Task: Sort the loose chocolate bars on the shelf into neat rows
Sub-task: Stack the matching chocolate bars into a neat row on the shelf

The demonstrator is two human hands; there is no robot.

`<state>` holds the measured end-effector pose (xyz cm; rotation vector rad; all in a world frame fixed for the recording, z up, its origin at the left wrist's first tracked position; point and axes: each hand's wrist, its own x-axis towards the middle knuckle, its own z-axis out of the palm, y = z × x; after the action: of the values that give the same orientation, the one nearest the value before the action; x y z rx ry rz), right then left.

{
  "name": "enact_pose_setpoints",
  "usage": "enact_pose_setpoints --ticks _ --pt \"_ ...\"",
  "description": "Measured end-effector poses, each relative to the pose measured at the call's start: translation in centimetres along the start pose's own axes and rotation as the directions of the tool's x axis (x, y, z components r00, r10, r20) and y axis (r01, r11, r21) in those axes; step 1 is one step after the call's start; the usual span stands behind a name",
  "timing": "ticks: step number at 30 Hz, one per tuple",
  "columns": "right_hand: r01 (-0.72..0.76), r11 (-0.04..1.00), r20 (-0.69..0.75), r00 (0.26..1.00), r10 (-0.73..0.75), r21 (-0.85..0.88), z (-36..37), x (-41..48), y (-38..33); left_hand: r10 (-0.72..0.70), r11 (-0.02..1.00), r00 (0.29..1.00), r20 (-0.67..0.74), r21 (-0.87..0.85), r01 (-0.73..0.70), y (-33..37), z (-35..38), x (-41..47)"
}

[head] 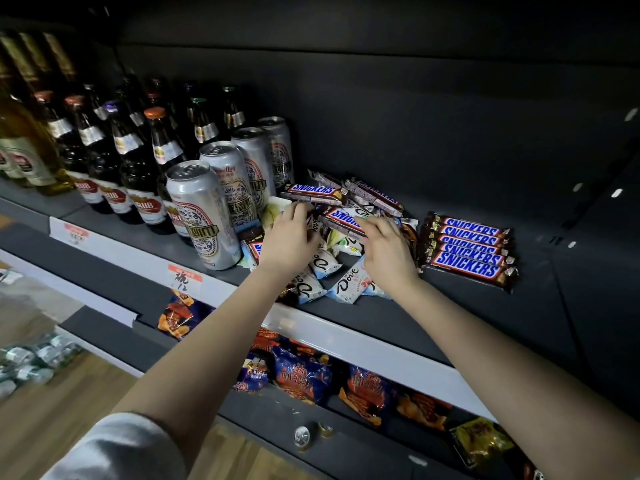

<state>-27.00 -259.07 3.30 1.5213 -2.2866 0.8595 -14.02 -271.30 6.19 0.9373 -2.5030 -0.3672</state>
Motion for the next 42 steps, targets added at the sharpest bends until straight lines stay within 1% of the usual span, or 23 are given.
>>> enact_pose_setpoints --ticks 4,7,9,11,14,18,21,23,27,31,34,37,40,42 --pt "0.104 0.994 -0.076 0.991 -0.107 -0.046 -0.1 -0.4 -0.4 0.036 0.998 0.999 -0.036 -0.051 -0.038 -0.3 0.1 0.0" --pt "0.132 0.989 -0.104 0.985 -0.138 -0.064 -0.4 -0.6 -0.7 0.089 0.996 0.996 0.013 -0.009 -0.088 -0.5 0.2 0.0" --pt "0.135 0.989 -0.104 0.985 -0.141 -0.063 -0.4 -0.6 -0.7 0.122 0.992 0.993 -0.001 0.012 -0.122 -0.5 0.3 0.1" --pt "0.117 0.992 -0.11 0.986 -0.123 -0.054 -0.3 -0.5 -0.6 0.134 0.991 0.991 -0.027 -0.013 -0.134 -0.7 0.3 0.1" --pt "0.058 0.998 -0.118 0.991 -0.056 0.011 -0.1 -0.4 -0.3 0.129 0.99 0.991 -0.029 -0.055 -0.131 -1.1 0.2 0.3" --pt "-0.027 0.999 -0.074 0.997 0.03 0.045 0.1 -0.3 0.1 0.131 0.988 0.991 -0.039 -0.076 -0.134 -1.1 0.1 0.3" --pt "-0.047 0.999 -0.038 0.998 0.046 -0.013 -0.1 -0.3 0.1 0.139 0.987 0.989 -0.04 -0.075 -0.142 -1.2 0.2 0.3" --pt "-0.028 0.998 -0.036 0.999 0.026 -0.052 -0.3 -0.3 -0.1 0.151 0.985 0.988 -0.042 -0.084 -0.154 -1.3 0.3 0.4" --pt "0.005 0.993 0.018 1.0 -0.003 -0.115 -1.2 -0.1 0.1 0.164 0.981 0.986 -0.023 -0.105 -0.166 -1.2 0.3 0.5" --pt "-0.04 0.991 0.041 0.998 0.045 -0.124 -3.0 -0.4 1.0 0.184 0.98 0.983 0.011 -0.081 -0.183 0.2 0.5 0.5" --pt "-0.076 0.985 0.02 0.997 0.08 -0.152 -4.7 -1.4 2.2 0.207 0.973 0.978 -0.014 -0.101 -0.208 2.6 0.7 0.4" --pt "-0.109 0.979 -0.036 0.994 0.104 -0.175 -6.5 -3.0 4.0 0.242 0.945 0.969 -0.046 -0.213 -0.247 5.4 1.4 -0.2" --pt "-0.15 0.963 -0.076 0.988 0.136 -0.222 -8.3 -5.3 5.8 0.275 0.926 0.961 -0.023 -0.261 -0.271 8.1 2.8 -1.0" --pt "-0.163 0.95 -0.078 0.986 0.147 -0.265 -9.4 -6.8 6.9 0.292 0.916 0.956 0.001 -0.287 -0.279 9.5 3.9 -1.5"
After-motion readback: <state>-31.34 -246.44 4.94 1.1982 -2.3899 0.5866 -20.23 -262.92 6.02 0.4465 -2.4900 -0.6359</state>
